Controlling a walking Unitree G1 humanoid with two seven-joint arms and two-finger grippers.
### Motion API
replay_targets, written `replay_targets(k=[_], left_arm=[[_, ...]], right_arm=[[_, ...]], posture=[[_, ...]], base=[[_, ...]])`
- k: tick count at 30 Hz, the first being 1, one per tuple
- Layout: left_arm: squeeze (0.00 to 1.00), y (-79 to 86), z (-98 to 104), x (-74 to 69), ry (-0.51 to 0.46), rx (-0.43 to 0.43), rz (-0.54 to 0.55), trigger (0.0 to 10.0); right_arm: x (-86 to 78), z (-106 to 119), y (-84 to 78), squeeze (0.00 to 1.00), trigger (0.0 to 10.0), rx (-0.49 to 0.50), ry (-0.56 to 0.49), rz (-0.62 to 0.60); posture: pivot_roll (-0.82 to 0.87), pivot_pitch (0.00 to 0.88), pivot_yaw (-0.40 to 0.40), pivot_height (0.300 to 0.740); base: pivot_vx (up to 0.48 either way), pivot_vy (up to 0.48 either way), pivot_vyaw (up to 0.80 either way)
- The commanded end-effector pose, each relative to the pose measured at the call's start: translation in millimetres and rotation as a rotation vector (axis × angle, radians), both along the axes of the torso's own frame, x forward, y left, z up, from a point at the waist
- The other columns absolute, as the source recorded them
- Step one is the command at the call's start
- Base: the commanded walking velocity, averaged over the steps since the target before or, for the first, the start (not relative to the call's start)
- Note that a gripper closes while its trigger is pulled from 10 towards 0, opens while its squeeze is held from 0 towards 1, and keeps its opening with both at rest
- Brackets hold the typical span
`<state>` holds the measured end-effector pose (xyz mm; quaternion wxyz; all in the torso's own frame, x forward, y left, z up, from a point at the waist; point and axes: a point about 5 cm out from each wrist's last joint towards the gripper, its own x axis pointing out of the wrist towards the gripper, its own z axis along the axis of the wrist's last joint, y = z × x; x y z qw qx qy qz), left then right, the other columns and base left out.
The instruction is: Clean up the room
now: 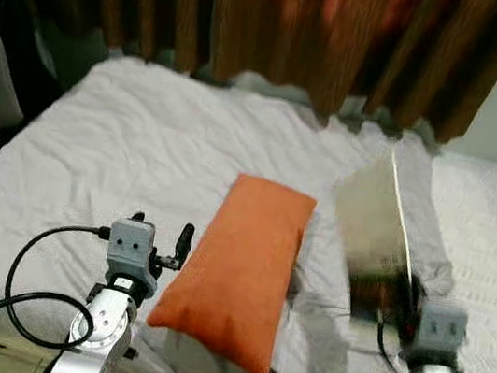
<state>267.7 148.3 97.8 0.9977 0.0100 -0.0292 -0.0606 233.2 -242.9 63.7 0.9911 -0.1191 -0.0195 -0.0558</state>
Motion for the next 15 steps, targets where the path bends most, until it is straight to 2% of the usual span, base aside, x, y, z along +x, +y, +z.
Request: replay_targets(k=[1,4,6,8,11,15], left_arm=[[0.0,-5.6,12,0.4,-0.07,0.036,-0.046,10.0],[0.0,-3.8,9,0.2,-0.066,0.053,-0.054,10.0],[0.0,-2.2,5,0.3,-0.055,0.052,-0.036,10.0],[0.0,-4.1,3,1.6,-0.039,0.006,-0.03,10.0],[0.0,-7.0,-4,5.5,-0.012,-0.002,-0.024,10.0],[0.0,-6.0,-7,6.9,-0.001,-0.003,-0.043,10.0]], right_arm=[[-12.2,6,-6.5,0.0,0.0,-0.039,-0.021,-0.036],[-32.7,-5,2.7,0.0,0.0,0.006,0.056,-0.017],[-35.6,-8,5.8,0.0,0.0,0.024,0.079,-0.012],[-32.1,-9,6.0,0.0,0.0,0.042,0.081,-0.015],[-17.6,-9,7.1,0.0,0.0,0.063,0.086,0.004],[-8.0,-3,9.1,0.0,0.0,0.057,0.08,0.017]], posture=[[0.01,0.0,-0.059,0.74],[0.0,0.0,-0.056,0.74],[-0.01,0.0,-0.052,0.74],[-0.01,0.0,-0.045,0.74],[-0.03,0.0,-0.032,0.74],[-0.04,0.0,-0.023,0.74]], base=[[0.0,0.0,0.0],[0.0,0.0,0.0],[0.0,0.0,0.0],[0.0,-0.208,0.0],[0.0,-0.469,0.0],[0.0,-0.469,0.0]])
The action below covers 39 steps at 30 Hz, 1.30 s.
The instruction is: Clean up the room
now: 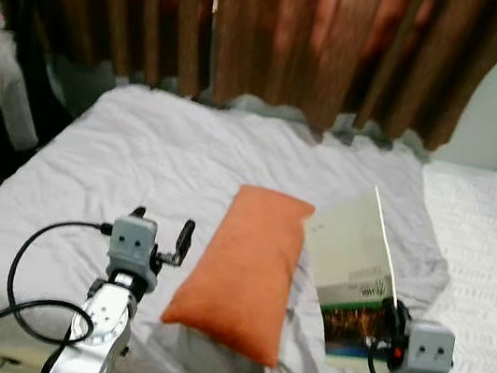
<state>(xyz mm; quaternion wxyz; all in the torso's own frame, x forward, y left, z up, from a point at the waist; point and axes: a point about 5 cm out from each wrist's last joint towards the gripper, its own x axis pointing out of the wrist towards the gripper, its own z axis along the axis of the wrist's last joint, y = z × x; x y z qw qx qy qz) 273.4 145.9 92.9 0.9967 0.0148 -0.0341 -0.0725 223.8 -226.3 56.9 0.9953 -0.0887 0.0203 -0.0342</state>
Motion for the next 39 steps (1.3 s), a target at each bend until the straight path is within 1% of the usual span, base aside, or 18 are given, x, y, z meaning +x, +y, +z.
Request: replay_targets(k=[1,6,9,12,18,20,22,26,28,34,35,39], left_arm=[[0.0,-2.7,-3,1.2,0.011,-0.012,-0.02,10.0],[0.0,-0.5,-7,0.9,0.022,-0.006,-0.021,10.0],[0.0,-1.5,-9,-0.1,0.028,-0.009,-0.02,10.0],[0.0,-4.9,-12,-3.2,0.036,-0.018,-0.029,10.0],[0.0,-0.6,-11,2.1,0.035,-0.019,-0.039,10.0],[0.0,1.8,-11,4.1,0.034,-0.012,-0.038,10.0],[0.0,4.6,-15,1.6,0.044,-0.009,-0.038,10.0],[0.0,3.0,-19,-3.4,0.057,-0.009,-0.045,10.0],[0.0,2.7,-19,-3.5,0.058,-0.01,-0.046,10.0],[0.0,-0.1,-19,-2.1,0.052,-0.024,-0.031,10.0],[0.0,0.5,-19,-2.1,0.053,-0.029,-0.009,10.0],[0.0,0.3,-20,-2.5,0.053,-0.029,0.001,10.0]], right_arm=[[2.0,5,-5.9,0.0,0.0,-0.012,-0.003,-0.012],[6.1,8,-1.3,0.0,0.0,-0.015,-0.002,0.011],[7.6,9,-0.5,0.0,0.0,-0.013,-0.003,0.02],[10.4,11,4.1,0.0,0.0,-0.01,-0.003,0.058],[13.8,11,9.5,0.0,0.0,-0.004,0.004,0.078],[14.7,11,11.7,0.0,0.0,-0.008,-0.002,0.094],[14.1,10,12.6,0.0,0.0,-0.007,0.004,0.099],[12.8,9,12.9,0.0,0.0,0.0,0.014,0.097],[12.8,9,13.0,0.0,0.0,0.0,0.015,0.097],[18.0,8,13.6,0.0,0.0,0.005,0.015,0.106],[21.2,8,13.8,0.0,0.0,0.02,0.026,0.115],[23.8,7,15.5,0.0,0.0,0.036,0.037,0.136]], posture=[[-0.04,0.0,-0.023,0.74],[-0.05,0.0,-0.019,0.74],[-0.05,0.0,-0.018,0.74],[-0.05,0.0,-0.022,0.74],[-0.05,0.0,-0.019,0.74],[-0.05,0.0,-0.019,0.74],[-0.05,0.0,-0.019,0.74],[-0.06,0.0,-0.01,0.74],[-0.06,0.0,-0.01,0.74],[-0.06,0.0,-0.007,0.74],[-0.06,0.0,-0.01,0.74],[-0.05,0.0,-0.012,0.74]], base=[[0.0,-0.469,0.0],[0.0,-0.461,0.0],[0.0,-0.461,0.0],[0.0,-0.461,0.0],[0.0,-0.44,0.0],[0.277,-0.39,0.0],[0.332,-0.343,-0.8],[0.334,-0.341,-0.8],[0.334,-0.341,-0.8],[0.335,-0.34,0.0],[0.337,-0.337,0.0],[0.334,-0.341,0.0]])
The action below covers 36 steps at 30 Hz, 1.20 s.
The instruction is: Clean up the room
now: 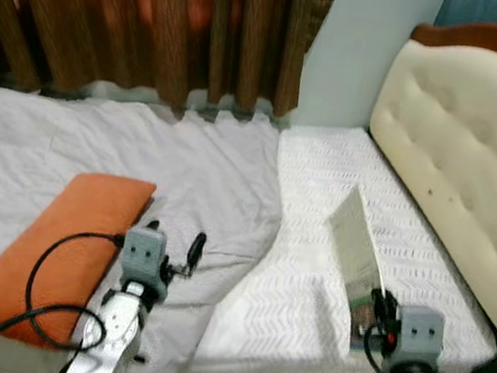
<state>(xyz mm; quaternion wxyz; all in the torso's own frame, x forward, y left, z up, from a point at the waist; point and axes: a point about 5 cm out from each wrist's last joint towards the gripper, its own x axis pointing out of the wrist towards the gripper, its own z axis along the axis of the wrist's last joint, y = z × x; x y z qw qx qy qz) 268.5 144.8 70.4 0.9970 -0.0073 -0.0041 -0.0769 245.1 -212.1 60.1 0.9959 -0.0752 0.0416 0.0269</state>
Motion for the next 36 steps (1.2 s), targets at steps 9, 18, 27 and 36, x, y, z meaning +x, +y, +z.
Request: replay_targets(k=[9,18,27,36], left_arm=[[0.0,-0.5,1,0.5,-0.005,0.014,0.016,10.0],[0.0,-1.5,0,-1.1,0.0,0.005,0.032,10.0],[0.0,0.5,-7,-0.5,0.042,0.061,0.055,10.0],[0.0,0.0,-2,0.6,0.017,0.025,0.044,10.0]], right_arm=[[4.9,1,3.5,0.0,0.0,0.012,0.008,0.047],[7.2,-2,5.0,0.0,0.0,0.013,0.025,0.071],[12.3,-1,9.2,0.0,0.0,0.031,0.037,0.101],[28.6,1,24.7,0.0,0.0,0.098,0.051,0.153]], posture=[[-0.04,0.0,-0.019,0.74],[-0.04,0.0,-0.025,0.74],[-0.03,0.0,-0.03,0.74],[-0.02,0.001,-0.029,0.74]], base=[[0.337,-0.339,0.0],[0.342,-0.333,0.0],[0.303,-0.189,0.0],[0.25,0.0,0.0]])
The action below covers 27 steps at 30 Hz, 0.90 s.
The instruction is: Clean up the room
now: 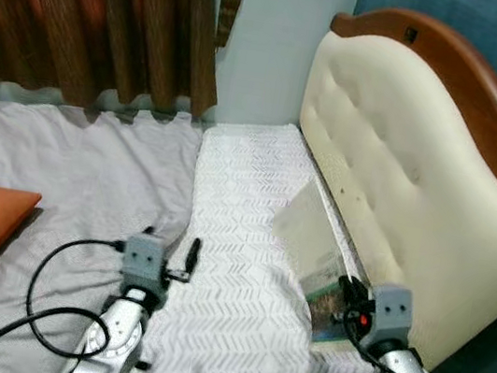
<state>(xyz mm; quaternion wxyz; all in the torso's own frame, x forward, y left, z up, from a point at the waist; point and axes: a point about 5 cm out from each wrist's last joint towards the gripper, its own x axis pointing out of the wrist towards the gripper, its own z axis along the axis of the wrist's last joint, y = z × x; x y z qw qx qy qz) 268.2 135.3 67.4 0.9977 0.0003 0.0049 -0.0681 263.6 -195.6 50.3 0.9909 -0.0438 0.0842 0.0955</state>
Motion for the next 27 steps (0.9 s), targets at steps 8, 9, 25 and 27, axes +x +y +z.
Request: replay_targets(k=[8,9,25,27], left_arm=[[0.0,9.4,5,3.9,0.006,0.097,-0.022,10.0],[0.0,8.7,7,4.5,0.002,0.113,-0.036,10.0],[0.0,51.8,72,-49.8,0.026,0.225,-0.175,10.0],[0.0,56.8,76,-61.8,0.054,0.232,-0.163,10.0]], right_arm=[[42.6,7,39.6,0.0,0.0,0.183,0.034,0.052],[45.7,7,42.5,0.0,0.0,0.198,0.041,0.047],[80.1,16,131.7,0.0,0.0,0.898,0.262,-0.001],[82.4,18,133.2,0.0,0.0,0.904,0.269,0.001]], posture=[[0.02,0.075,-0.005,0.74],[0.02,0.087,-0.004,0.74],[0.3,0.496,0.134,0.74],[0.31,0.508,0.14,0.74]], base=[[0.172,0.0,0.0],[0.0,0.0,0.0],[0.0,0.0,0.0],[0.0,0.0,0.0]])
